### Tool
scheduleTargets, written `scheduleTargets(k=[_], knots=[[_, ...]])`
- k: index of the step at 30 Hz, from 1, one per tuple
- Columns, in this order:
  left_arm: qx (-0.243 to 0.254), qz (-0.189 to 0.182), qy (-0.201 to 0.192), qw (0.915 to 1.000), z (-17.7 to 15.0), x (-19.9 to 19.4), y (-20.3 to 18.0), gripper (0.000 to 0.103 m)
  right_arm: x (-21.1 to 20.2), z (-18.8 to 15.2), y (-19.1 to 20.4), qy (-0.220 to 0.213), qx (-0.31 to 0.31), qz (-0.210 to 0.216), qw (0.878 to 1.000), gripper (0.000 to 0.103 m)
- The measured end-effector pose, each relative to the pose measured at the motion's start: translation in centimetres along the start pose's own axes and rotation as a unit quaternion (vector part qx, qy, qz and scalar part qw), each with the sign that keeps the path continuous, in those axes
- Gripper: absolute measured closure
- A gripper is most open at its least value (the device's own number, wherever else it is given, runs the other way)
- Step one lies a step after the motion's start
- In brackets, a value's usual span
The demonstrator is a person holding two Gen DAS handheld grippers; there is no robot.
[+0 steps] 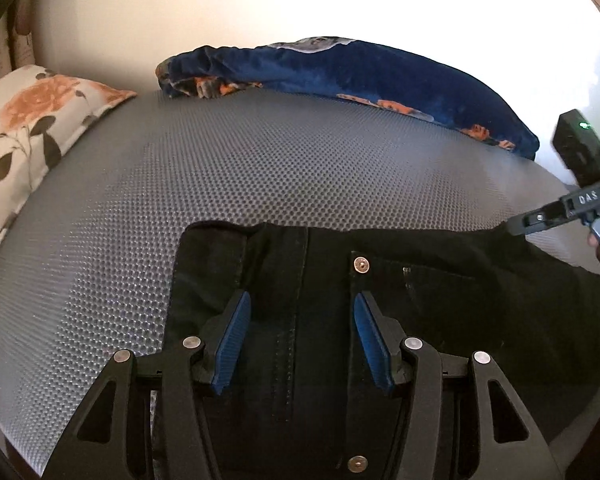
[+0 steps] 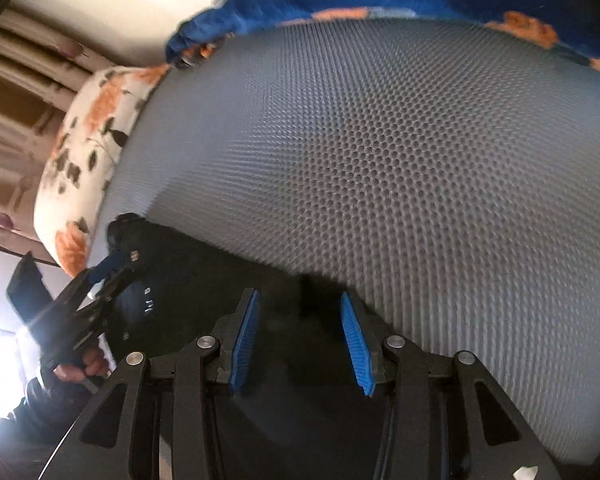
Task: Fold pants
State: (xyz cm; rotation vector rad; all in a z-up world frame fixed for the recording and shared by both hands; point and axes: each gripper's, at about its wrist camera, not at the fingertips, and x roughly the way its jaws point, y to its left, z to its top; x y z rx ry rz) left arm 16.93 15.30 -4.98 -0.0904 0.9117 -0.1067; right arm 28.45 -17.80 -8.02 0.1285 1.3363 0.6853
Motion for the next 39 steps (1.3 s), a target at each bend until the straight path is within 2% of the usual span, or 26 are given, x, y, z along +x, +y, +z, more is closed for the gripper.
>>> scheduleTargets(k=[2,3,4,8,12,15,17,19,22,25,27,29,32,36,39], knots=[[0.0,-0.008,-0.004,1.0,-0.2,0.0,0.1,0.048,1.1,0.5,-0.2,0.031,0.009,0.042,0.999,0.063],[0.0,-0.013,-0.006,0.9999,-0.3,0.0,0.3,0.048,1.2,0.6,0.0,0.033,0.005,0.043,0.999,0.068],[0.0,-0.016,-0.006,0.9998,-0.3,0.0,0.4,0.048,1.2,0.7,0.4,0.029,-0.006,0.036,0.999,0.087],[-0.011,-0.035,-0.009,0.9993,-0.4,0.0,1.0,0.048,0.6,1.3,0.7,0.001,-0.016,0.019,1.0,0.093],[-0.003,-0.037,-0.012,0.9992,-0.6,0.0,1.0,0.048,2.0,0.9,0.5,-0.023,-0.016,-0.028,0.999,0.095],[-0.005,-0.036,-0.006,0.9993,-0.4,0.0,1.0,0.048,1.9,0.8,0.6,-0.034,-0.016,-0.035,0.999,0.095],[-0.007,-0.022,0.006,0.9997,0.3,-0.4,0.5,0.048,1.9,0.8,1.0,-0.035,-0.018,-0.042,0.998,0.089],[0.01,-0.004,0.006,0.9999,0.9,-1.3,-0.7,0.048,1.1,0.7,1.4,-0.038,-0.018,-0.053,0.998,0.074],[0.051,-0.027,-0.019,0.9982,1.8,-3.2,-3.7,0.047,-2.5,-0.5,1.8,-0.087,-0.01,-0.069,0.994,0.073],[0.093,-0.064,-0.019,0.9934,2.8,-3.3,-7.5,0.047,-6.2,-3.3,1.2,-0.123,0.007,-0.1,0.987,0.073],[0.117,-0.103,-0.011,0.9877,3.3,-2.6,-10.7,0.047,-8.1,-6.3,0.3,-0.141,0.024,-0.146,0.979,0.073],[0.138,-0.123,-0.005,0.9827,3.6,-1.8,-13.4,0.047,-8.8,-8.9,-0.5,-0.147,0.041,-0.19,0.97,0.071],[0.174,-0.148,-0.001,0.9736,3.8,-0.5,-17.2,0.047,-8.9,-12.1,-1.9,-0.142,0.074,-0.221,0.962,0.071],[0.189,-0.177,0.021,0.9656,4.0,2.2,-20.9,0.047,-7.8,-14.3,-3.5,-0.131,0.102,-0.232,0.958,0.071],[0.197,-0.174,0.028,0.9645,4.3,4.1,-22.1,0.047,-6.8,-14.5,-3.9,-0.137,0.101,-0.231,0.958,0.071]])
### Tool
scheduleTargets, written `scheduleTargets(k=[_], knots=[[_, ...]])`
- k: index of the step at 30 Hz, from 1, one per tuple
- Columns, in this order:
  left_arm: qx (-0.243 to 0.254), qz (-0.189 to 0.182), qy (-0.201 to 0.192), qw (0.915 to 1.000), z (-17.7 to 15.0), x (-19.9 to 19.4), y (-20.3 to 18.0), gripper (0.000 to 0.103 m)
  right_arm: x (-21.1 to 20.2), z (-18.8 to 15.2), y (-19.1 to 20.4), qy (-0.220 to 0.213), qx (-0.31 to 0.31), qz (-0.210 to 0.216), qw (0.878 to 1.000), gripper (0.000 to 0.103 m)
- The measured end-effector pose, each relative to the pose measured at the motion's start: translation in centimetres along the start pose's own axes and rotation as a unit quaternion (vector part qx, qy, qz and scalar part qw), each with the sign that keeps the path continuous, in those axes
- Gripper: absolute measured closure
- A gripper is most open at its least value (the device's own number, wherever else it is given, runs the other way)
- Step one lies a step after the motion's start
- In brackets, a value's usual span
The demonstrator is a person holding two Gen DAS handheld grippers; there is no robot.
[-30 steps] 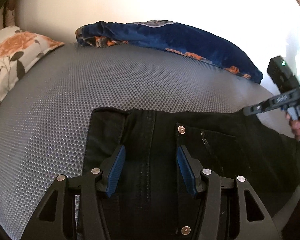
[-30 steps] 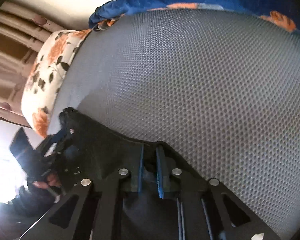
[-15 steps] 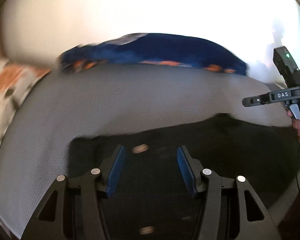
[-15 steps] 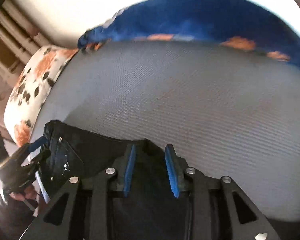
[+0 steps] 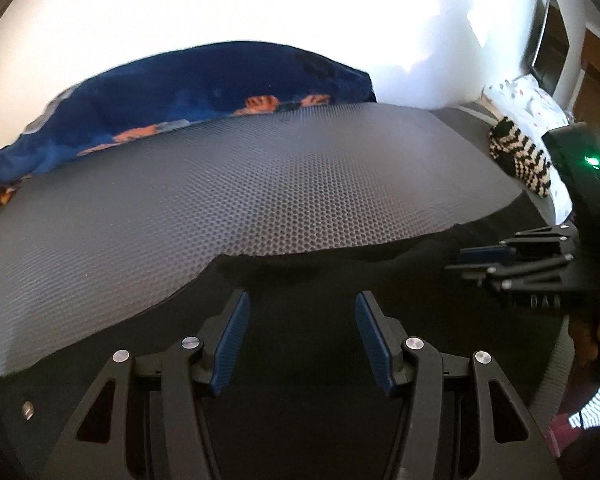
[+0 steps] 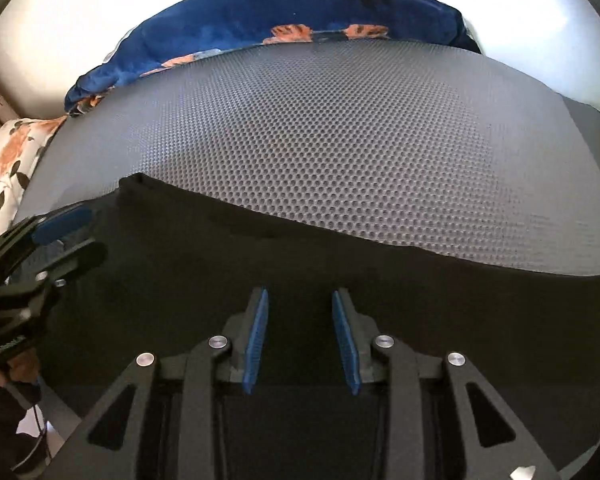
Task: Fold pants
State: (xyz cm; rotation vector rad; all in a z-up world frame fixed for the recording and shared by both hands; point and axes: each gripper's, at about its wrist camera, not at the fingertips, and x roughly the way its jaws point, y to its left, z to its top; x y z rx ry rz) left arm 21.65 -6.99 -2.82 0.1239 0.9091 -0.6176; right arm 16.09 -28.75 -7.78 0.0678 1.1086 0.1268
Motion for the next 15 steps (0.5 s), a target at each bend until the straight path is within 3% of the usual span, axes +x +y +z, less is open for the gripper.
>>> scheduleTargets(k=[5,6,12,15], knots=[[-0.006,0.051,0.01,0.9986,0.8,3.0,1.5,0.047,1.6,0.6,0.9,-0.02,-0.016,-0.038,0.999,0.071],[-0.013,0.044,0.017,0.9988,0.7,3.4,2.0,0.047,1.8,0.8,1.0,-0.027,-0.02,-0.048,0.998,0.071],[-0.051,0.055,0.01,0.9971,0.9,2.7,3.5,0.047,2.1,2.0,0.4,-0.019,-0.007,-0.034,0.999,0.066],[-0.059,0.047,-0.004,0.9971,1.0,1.1,3.9,0.047,1.1,2.2,1.2,-0.029,-0.008,0.004,1.0,0.066]])
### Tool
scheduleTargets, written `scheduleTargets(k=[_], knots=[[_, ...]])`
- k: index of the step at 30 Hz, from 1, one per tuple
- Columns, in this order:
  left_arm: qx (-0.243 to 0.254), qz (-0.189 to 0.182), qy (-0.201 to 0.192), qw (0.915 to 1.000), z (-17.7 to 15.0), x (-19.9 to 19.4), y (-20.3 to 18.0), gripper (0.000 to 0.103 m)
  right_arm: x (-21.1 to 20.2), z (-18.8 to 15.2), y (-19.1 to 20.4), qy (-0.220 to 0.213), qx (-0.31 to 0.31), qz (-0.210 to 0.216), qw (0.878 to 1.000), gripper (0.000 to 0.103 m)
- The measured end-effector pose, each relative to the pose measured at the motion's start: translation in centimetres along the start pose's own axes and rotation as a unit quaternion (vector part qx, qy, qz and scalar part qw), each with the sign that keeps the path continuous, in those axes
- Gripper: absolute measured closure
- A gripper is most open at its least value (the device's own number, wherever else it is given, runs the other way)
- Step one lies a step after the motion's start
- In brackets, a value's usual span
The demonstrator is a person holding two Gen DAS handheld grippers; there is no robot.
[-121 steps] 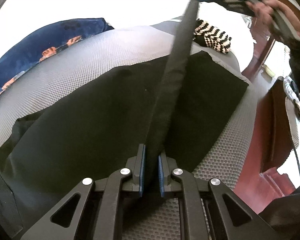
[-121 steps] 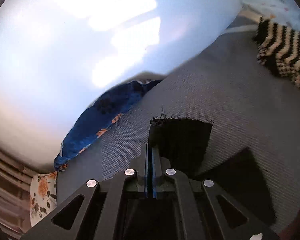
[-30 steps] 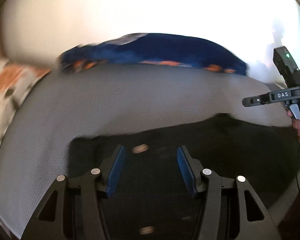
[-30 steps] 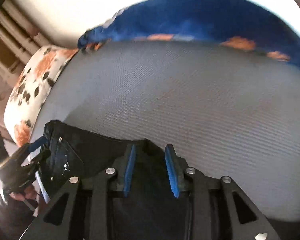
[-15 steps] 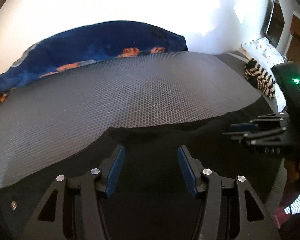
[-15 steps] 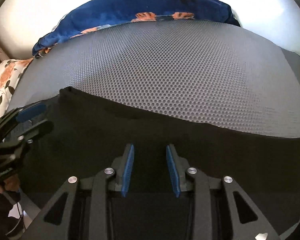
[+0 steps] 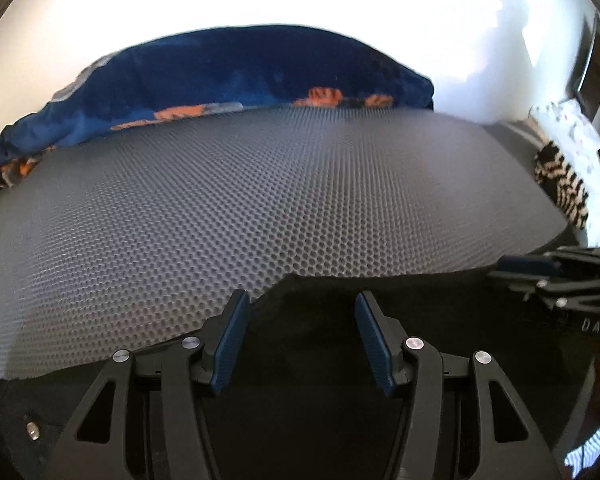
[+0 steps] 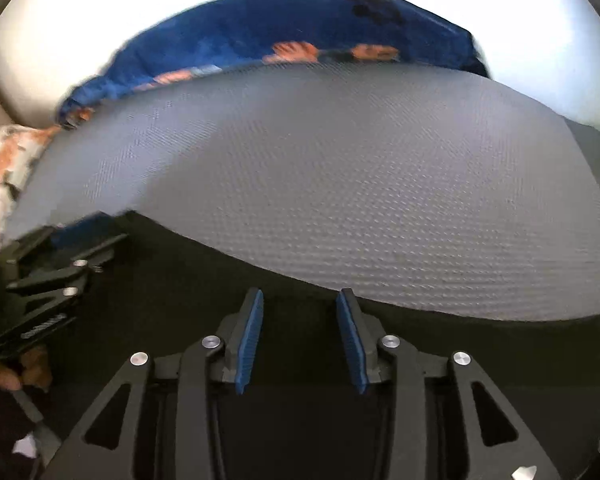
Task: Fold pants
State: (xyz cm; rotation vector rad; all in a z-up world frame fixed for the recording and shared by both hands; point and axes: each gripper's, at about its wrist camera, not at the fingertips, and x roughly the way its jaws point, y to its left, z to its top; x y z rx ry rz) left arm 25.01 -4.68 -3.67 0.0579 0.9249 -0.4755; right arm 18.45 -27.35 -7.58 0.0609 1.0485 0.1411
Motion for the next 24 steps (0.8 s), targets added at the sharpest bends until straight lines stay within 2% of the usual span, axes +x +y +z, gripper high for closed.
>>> scheduleTargets(k=[3,6,8,10,12,17,20,24], knots=[[0.019,0.006,0.0,0.9998,-0.4,-0.5,-0.5,0.047,0.2,-0.2,2.3,0.006,-0.026,0.027,0.999,0.067],[0.027,0.021,0.018,0.9993,-0.9,0.4,-0.6,0.047,2.3,-0.1,4.5,0.014,-0.058,0.004,0.998,0.066],[0.021,0.024,0.025,0.9992,-1.1,1.0,-0.2,0.047,3.0,0.7,4.9,-0.005,-0.057,-0.009,0.998,0.066],[0.017,0.027,0.021,0.9993,-1.1,1.0,0.0,0.047,3.7,1.5,4.7,0.003,-0.044,-0.009,0.999,0.065],[0.017,0.04,0.021,0.9988,-0.9,0.6,-0.2,0.047,3.3,2.3,3.9,0.003,-0.015,0.015,1.0,0.066],[-0.002,0.049,0.003,0.9988,-1.2,-2.1,-0.7,0.044,-1.0,2.0,1.0,-0.018,0.018,0.032,0.999,0.065],[-0.017,0.053,0.005,0.9985,-2.4,-3.8,-1.3,0.04,-4.2,0.4,-2.2,-0.019,0.059,0.048,0.997,0.064],[-0.033,0.052,0.008,0.9981,-4.4,-5.6,-2.1,0.039,-8.0,-3.1,-7.3,-0.018,0.123,0.044,0.991,0.064]])
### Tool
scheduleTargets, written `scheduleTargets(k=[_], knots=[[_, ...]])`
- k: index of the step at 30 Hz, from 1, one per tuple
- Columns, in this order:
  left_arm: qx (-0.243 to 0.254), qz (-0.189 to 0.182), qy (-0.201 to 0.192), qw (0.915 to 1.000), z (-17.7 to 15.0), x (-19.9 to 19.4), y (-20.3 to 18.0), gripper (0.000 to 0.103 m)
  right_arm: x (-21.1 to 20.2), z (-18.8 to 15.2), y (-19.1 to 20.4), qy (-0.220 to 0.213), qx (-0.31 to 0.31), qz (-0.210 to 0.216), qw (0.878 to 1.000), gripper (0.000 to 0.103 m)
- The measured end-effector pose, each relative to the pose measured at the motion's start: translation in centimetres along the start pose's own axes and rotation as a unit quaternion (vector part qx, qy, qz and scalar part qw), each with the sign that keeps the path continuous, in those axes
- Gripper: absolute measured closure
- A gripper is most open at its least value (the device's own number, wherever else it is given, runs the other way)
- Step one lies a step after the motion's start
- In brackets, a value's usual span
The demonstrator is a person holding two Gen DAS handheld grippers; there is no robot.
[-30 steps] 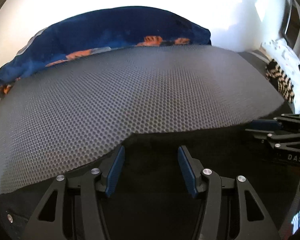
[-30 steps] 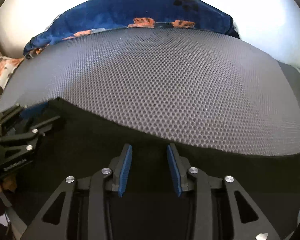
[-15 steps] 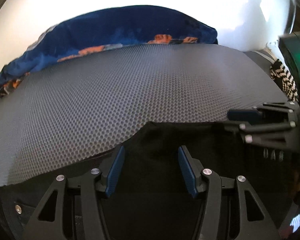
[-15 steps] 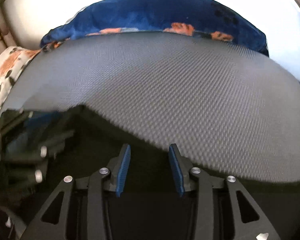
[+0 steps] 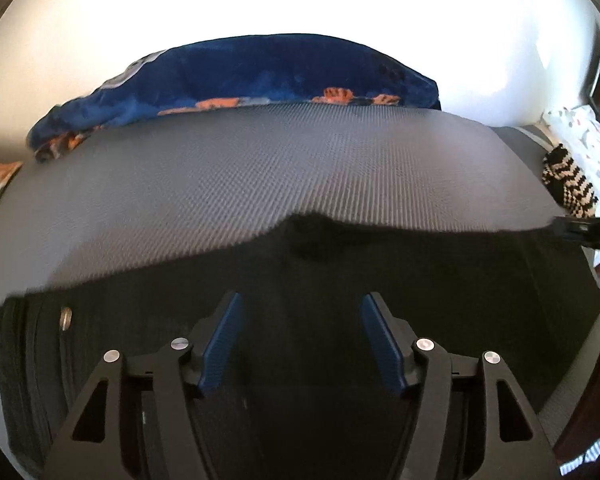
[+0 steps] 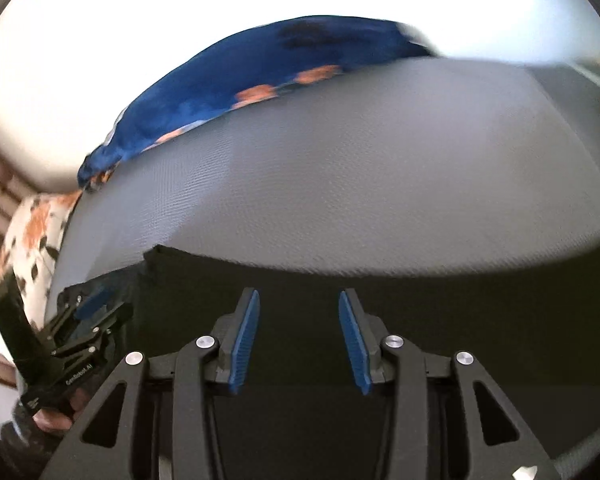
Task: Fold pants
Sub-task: 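Grasp the jeans leg hem with the right tool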
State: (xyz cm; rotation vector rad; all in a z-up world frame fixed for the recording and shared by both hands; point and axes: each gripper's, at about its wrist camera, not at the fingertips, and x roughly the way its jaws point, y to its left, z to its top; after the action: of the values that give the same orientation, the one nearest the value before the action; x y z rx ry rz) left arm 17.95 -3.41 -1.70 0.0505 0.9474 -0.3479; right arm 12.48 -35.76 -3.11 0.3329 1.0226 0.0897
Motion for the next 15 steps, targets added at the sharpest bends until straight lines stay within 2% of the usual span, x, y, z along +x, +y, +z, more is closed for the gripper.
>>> scheduleTargets(k=[3,6,9,15], knots=[[-0.02,0.005,0.004,0.9998,-1.8,-1.2,-0.4,0.039,-3.4,-2.3,-4.5,-0.007,0.059,-0.013,0.998,0.062],[-0.051,-0.005,0.013,0.9986,-3.5,-2.0,-0.6,0.038,-6.1,-4.8,-8.8,-0.019,0.122,-0.022,0.992,0.062],[-0.058,-0.005,0.019,0.9981,-4.4,-2.4,-1.0,0.038,-8.4,-7.3,-13.1,-0.03,0.185,-0.03,0.982,0.062],[-0.067,0.001,0.022,0.9975,-5.1,-2.9,-1.4,0.037,-10.1,-10.8,-18.5,-0.037,0.266,-0.037,0.963,0.062]])
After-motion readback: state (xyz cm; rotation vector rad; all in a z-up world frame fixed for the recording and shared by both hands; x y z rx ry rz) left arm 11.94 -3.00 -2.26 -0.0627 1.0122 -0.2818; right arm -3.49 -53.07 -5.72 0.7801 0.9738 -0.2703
